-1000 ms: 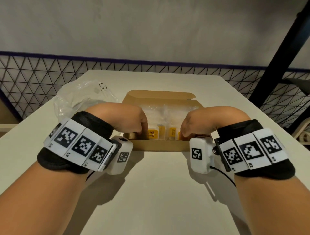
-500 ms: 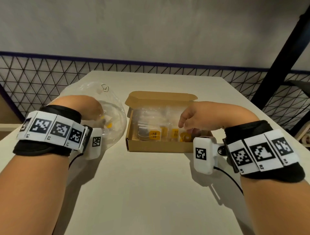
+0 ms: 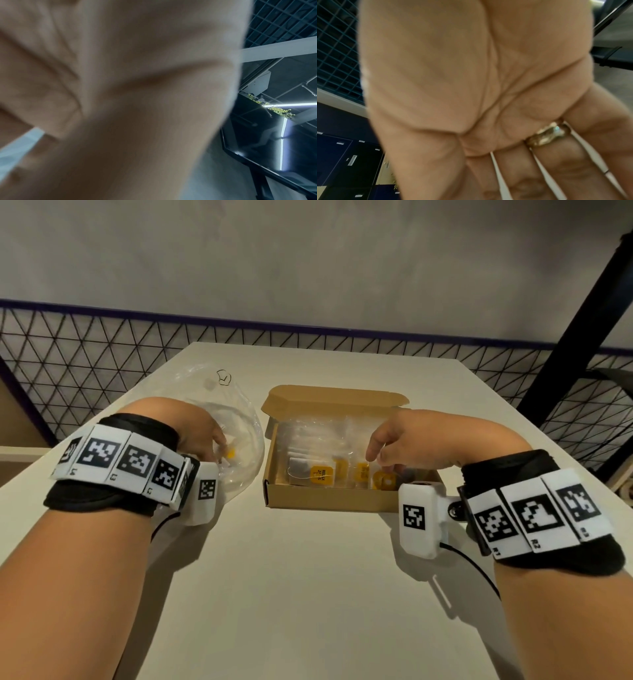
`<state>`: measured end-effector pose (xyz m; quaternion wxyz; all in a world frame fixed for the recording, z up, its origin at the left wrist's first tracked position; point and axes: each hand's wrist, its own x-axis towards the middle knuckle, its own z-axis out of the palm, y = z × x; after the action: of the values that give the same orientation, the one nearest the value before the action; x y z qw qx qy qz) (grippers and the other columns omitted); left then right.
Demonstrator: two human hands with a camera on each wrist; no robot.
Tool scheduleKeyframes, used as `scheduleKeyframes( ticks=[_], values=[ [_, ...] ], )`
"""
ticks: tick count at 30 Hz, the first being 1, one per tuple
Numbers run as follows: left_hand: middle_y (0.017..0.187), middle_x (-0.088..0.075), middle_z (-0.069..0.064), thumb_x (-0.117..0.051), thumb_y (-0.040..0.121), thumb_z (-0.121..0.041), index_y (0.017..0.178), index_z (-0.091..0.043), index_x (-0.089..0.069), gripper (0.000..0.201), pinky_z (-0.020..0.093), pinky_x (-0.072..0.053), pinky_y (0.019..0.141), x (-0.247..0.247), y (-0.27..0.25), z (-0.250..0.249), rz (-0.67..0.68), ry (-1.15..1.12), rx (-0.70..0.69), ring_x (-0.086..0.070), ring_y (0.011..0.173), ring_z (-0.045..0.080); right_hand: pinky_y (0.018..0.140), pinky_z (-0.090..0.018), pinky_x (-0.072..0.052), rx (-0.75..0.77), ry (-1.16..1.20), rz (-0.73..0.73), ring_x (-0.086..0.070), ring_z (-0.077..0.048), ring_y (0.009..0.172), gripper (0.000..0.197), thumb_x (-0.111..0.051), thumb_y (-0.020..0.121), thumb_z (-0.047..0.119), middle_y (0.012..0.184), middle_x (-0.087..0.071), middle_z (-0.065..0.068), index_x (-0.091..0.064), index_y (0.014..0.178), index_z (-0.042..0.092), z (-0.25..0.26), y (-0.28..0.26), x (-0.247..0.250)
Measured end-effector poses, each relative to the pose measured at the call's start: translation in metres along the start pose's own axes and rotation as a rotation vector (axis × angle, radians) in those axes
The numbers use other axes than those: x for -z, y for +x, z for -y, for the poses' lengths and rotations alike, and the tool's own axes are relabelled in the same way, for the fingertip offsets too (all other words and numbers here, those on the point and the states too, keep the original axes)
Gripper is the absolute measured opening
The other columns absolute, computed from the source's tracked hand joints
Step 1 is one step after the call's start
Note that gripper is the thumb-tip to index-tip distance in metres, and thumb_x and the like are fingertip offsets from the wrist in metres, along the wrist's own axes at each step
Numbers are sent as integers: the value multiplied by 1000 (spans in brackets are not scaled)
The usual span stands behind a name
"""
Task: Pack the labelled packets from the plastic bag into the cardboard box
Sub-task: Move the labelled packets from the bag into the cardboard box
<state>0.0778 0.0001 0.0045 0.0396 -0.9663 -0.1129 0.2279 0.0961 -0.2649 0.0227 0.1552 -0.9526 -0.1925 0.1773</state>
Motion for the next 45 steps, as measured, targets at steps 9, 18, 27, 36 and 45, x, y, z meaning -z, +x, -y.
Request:
scheduleKeyframes(
  ticks=[9, 18, 27, 36, 45],
  values=[
    [138, -48, 4, -72, 78, -30, 146, -30, -25, 82, 36, -42, 100, -4, 9, 7, -38, -109, 58, -50, 115, 24, 75, -25, -51, 2, -16, 1, -64, -16, 84, 19, -52, 89, 18, 85, -68, 5, -67, 96, 29, 1, 1, -3],
    [131, -50, 4, -70, 81, -27, 141, -30, -35, 69, 35, -47, 96, -4, 6, 6, -12, -162, 34, -53, 104, 22, 79, -28, -52, 8, -39, 9, -64, -17, 88, 22, -51, 90, 18, 88, -69, 4, -67, 102, 26, 3, 1, -3],
    [86, -62, -4, -63, 87, -21, 101, -15, -67, 15, 14, -39, 58, -1, -3, 2, -84, -136, -4, -53, 72, 9, 76, -25, -51, 23, -54, -7, -62, -12, 85, 21, -52, 90, 18, 89, -68, 6, -65, 102, 28, 3, 2, -3],
    [70, -48, -2, -63, 80, 3, 83, -23, -57, 27, 21, -36, 57, 17, -16, 1, -523, -604, -253, -44, 61, 12, 65, -16, -40, 127, -24, -95, -54, -6, 80, 20, -51, 92, 17, 83, -61, 11, -61, 105, 29, 6, -1, 2],
    [90, -49, -8, -56, 80, 13, 94, -35, -52, 50, 14, -55, 58, 27, -41, -27, -553, -1061, -561, -51, 66, 8, 79, -22, -45, 255, 87, -299, -54, -8, 94, 38, -56, 90, 27, 103, -56, 11, -50, 128, 33, 17, -5, 1]
  ],
)
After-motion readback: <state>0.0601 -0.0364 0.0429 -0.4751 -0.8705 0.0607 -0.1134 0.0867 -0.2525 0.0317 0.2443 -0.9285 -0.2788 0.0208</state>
